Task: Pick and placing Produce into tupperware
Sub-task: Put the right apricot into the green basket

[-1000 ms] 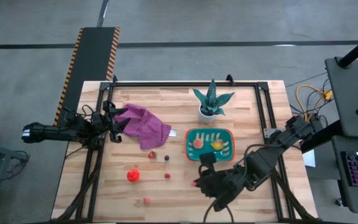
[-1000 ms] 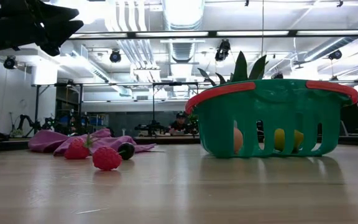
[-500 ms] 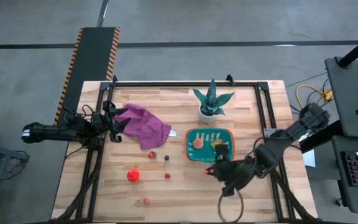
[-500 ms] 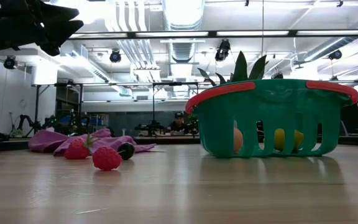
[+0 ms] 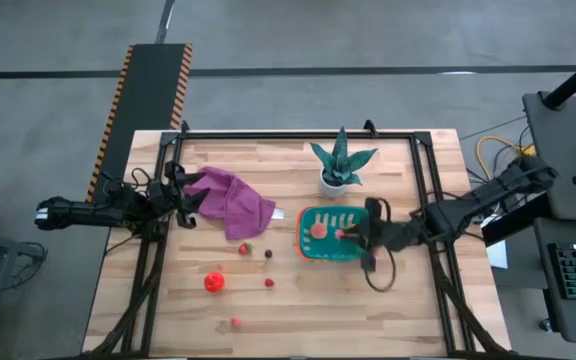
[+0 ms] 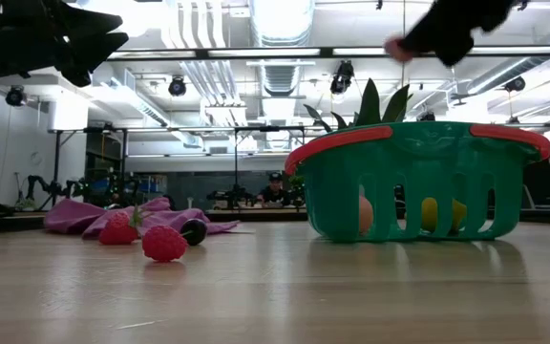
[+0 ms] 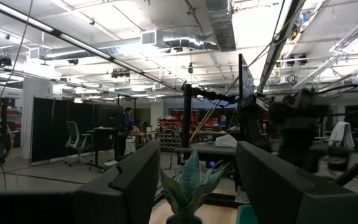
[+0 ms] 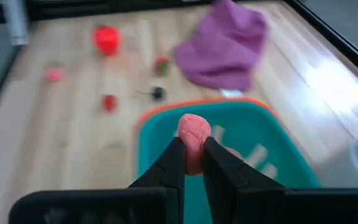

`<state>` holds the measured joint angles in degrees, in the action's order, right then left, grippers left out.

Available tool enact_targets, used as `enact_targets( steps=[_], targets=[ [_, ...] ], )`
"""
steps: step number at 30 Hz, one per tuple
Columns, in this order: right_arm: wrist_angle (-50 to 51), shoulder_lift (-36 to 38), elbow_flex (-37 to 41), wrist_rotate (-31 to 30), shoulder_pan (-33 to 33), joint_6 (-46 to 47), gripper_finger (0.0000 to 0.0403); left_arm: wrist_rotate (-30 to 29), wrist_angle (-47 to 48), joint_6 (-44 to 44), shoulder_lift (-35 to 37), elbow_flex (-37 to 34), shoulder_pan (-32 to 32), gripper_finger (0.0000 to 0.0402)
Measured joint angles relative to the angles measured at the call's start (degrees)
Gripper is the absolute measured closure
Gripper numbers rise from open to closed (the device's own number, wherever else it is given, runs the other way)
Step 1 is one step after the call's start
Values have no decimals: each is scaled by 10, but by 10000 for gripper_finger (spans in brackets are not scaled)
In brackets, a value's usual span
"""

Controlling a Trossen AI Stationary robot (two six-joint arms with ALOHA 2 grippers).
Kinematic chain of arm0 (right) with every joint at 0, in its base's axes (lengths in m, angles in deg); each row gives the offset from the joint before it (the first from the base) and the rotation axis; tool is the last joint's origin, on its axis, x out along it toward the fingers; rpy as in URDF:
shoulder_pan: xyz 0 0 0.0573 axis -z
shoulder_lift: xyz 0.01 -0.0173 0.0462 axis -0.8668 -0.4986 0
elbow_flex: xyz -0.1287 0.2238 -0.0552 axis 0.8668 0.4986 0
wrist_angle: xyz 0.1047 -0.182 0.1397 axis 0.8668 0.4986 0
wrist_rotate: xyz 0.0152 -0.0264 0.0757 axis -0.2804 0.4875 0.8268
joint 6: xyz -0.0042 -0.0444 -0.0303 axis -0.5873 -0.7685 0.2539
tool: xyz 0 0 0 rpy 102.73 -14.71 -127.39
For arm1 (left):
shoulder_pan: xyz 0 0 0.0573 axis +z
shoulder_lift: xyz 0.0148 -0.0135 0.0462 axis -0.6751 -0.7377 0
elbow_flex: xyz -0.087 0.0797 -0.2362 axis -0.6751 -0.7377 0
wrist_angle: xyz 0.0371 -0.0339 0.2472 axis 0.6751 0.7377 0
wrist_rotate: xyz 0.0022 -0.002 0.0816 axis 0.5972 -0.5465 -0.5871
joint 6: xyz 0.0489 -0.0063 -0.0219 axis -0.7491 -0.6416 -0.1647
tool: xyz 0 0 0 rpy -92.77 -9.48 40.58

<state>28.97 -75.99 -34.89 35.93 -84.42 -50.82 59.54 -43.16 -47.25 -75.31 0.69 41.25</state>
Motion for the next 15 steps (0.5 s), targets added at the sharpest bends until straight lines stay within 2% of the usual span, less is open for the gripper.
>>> enact_targets(
  steps=[7,15],
  targets=[
    [9,12,28,7,64,56,371,-1,0,-19,0,0,0,203],
    [42,-20,28,7,82,162,371,-2,0,-18,0,0,0,203]
  ],
)
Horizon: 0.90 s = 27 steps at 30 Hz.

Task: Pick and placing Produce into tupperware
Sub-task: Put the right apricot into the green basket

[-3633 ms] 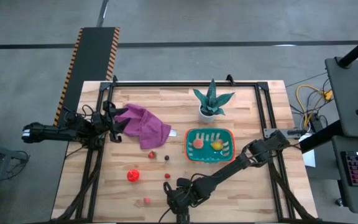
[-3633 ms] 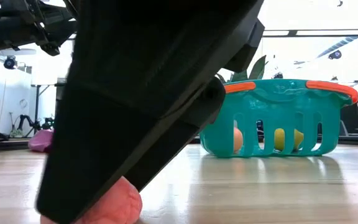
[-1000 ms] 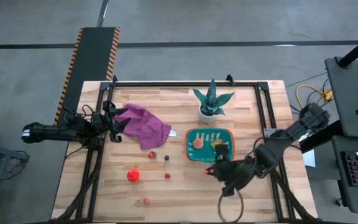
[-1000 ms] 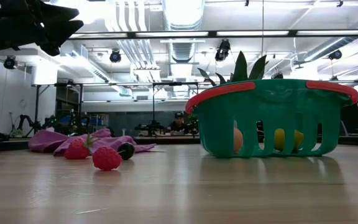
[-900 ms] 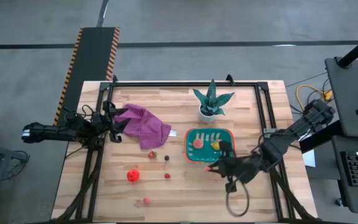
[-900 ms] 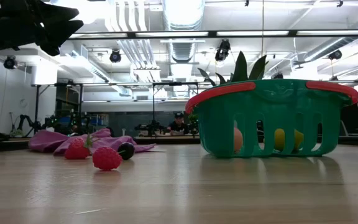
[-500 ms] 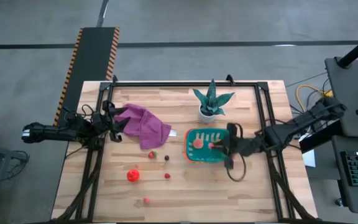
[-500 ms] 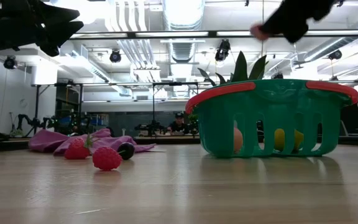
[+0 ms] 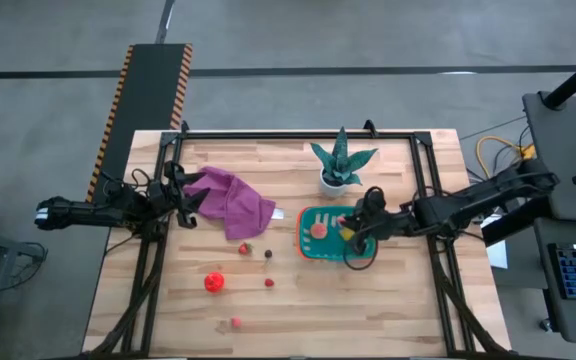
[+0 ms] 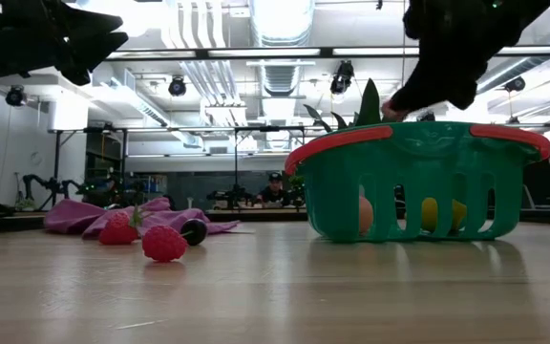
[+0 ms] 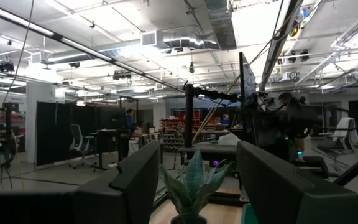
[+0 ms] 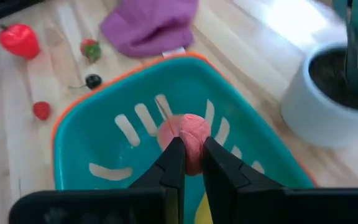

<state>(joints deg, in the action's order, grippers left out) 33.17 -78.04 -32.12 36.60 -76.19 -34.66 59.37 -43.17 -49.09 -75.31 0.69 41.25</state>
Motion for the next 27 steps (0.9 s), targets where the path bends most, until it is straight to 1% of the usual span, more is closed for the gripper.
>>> enact_targets(
  steps=[4,10,13,19,23,27],
  targets=[
    [20,-28,-14,-1,0,52,372,0,0,0,0,0,0,203],
    [41,-84,-49,-5,0,100,372,0,0,1,0,0,0,203],
    [77,-117,-71,-5,2,127,372,0,-1,1,-1,0,0,203],
    [171,-191,-137,-5,3,177,372,0,0,1,0,0,0,203],
    [210,-233,-189,-5,4,197,372,0,0,1,0,0,0,203],
    [251,-271,-239,-5,13,247,372,0,0,1,0,0,0,203]
  ],
)
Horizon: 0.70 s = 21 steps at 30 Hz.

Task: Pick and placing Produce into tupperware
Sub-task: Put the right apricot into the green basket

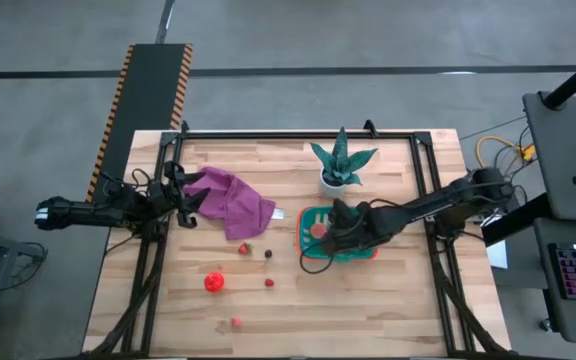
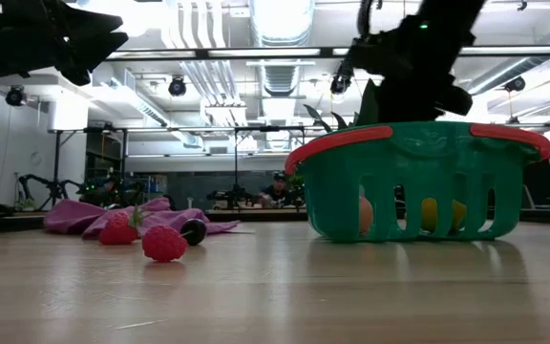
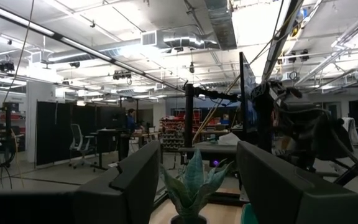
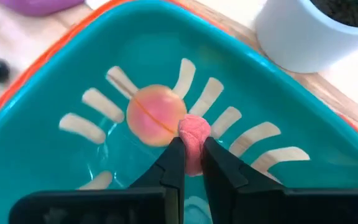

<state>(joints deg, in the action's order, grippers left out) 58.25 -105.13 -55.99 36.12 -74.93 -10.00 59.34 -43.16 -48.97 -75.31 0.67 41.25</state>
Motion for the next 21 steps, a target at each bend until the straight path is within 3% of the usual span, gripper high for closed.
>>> enact_targets(
  steps=[8,21],
  targets=[
    [69,-68,-60,8,15,40,372,0,0,0,0,0,0,203],
    [68,-92,-62,17,15,30,359,0,1,0,-1,0,0,203]
  ],
)
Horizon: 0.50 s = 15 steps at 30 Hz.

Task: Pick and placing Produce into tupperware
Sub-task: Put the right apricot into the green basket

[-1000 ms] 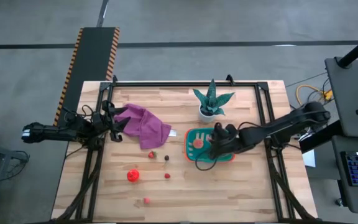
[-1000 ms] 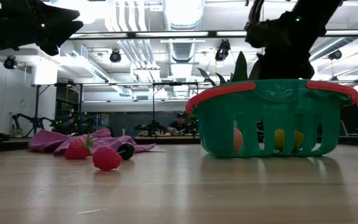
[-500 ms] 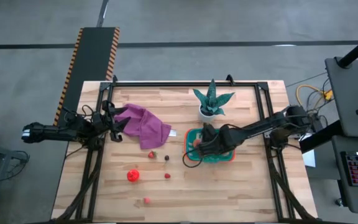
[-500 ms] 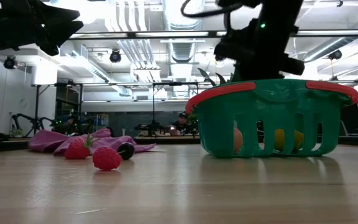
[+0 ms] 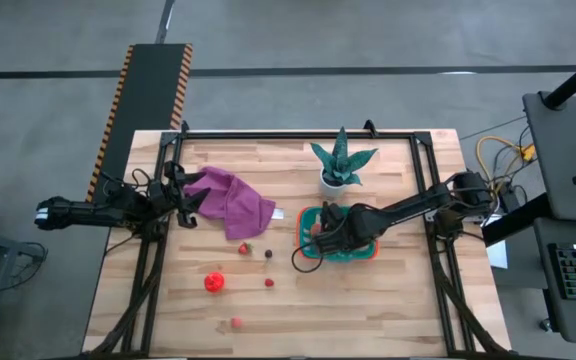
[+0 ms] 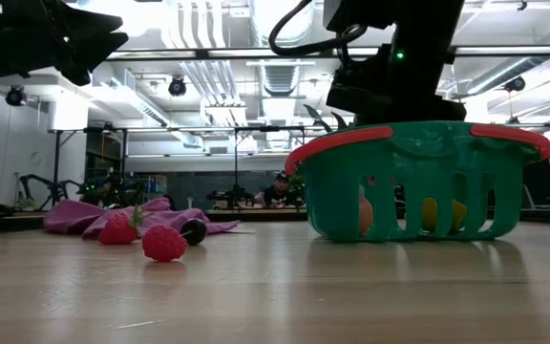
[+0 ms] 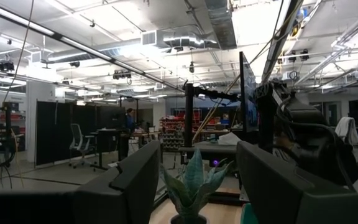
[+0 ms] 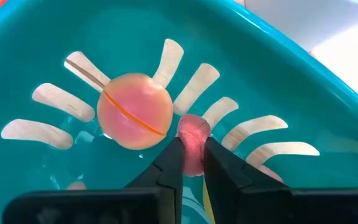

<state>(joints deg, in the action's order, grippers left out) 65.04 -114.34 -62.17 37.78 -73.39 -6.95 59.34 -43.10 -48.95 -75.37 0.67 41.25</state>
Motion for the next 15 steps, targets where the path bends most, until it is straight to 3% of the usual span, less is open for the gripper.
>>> enact_targets(
  steps=[8,15],
  targets=[
    [0,1,0,-2,0,-6,337,0,0,0,0,0,0,203],
    [-1,1,0,-1,-1,-16,286,0,0,0,0,0,0,203]
  ],
)
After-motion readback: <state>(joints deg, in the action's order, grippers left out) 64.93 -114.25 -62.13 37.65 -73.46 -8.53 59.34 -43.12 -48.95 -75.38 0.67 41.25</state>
